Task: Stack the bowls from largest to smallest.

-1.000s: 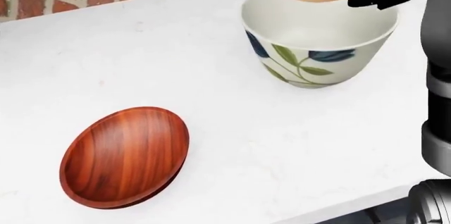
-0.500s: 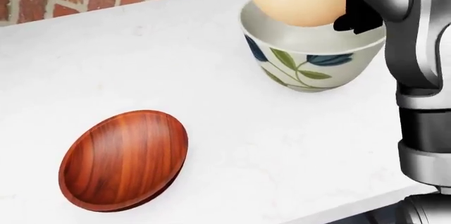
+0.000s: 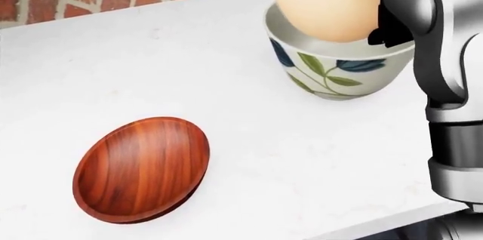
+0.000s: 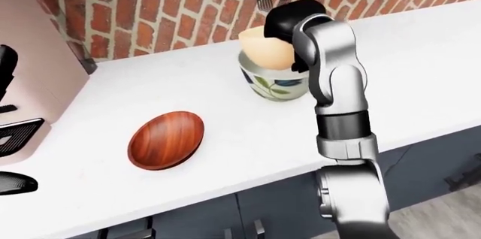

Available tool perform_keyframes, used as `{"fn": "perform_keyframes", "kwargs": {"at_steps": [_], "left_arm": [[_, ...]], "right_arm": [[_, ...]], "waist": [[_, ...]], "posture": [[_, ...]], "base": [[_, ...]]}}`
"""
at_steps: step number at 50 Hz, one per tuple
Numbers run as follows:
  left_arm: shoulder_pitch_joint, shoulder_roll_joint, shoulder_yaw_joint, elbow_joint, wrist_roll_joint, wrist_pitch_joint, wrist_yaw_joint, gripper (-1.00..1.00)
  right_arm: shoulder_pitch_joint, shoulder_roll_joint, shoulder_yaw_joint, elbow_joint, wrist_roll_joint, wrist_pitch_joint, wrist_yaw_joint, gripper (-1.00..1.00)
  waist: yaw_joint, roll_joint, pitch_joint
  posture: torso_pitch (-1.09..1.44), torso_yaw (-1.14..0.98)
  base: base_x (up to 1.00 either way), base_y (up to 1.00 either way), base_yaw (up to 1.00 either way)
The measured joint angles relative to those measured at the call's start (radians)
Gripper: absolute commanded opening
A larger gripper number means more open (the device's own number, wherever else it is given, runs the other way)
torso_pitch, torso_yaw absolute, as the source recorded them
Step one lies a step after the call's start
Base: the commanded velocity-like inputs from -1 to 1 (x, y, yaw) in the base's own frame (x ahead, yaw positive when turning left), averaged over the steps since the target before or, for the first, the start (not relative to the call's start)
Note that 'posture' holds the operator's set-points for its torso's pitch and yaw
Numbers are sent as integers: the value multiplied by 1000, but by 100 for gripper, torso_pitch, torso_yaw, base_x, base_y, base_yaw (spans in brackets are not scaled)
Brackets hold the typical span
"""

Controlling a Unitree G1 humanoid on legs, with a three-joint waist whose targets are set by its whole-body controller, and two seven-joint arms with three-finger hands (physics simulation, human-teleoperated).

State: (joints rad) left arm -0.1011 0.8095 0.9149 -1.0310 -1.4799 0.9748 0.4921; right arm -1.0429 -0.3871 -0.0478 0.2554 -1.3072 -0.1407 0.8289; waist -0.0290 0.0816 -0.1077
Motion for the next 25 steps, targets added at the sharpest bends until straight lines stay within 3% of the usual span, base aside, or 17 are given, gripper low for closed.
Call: {"fn": "perform_keyframes", "kwargs": {"at_steps": [13,25], "left_arm": [[-14,26,-8,6,-28,-5,31,100],[9,-29,-14,-6,38,5,-23,100]], "right_arm": [[35,-22,-17,-21,8,-9,12,-36],[51,3,-5,12,-5,15,-72,15]], "waist": [[-2,4,-1],[-3,2,-7]], "posture": [[-24,0],[-24,0]], "base": [[0,0,0],[0,0,0]]}}
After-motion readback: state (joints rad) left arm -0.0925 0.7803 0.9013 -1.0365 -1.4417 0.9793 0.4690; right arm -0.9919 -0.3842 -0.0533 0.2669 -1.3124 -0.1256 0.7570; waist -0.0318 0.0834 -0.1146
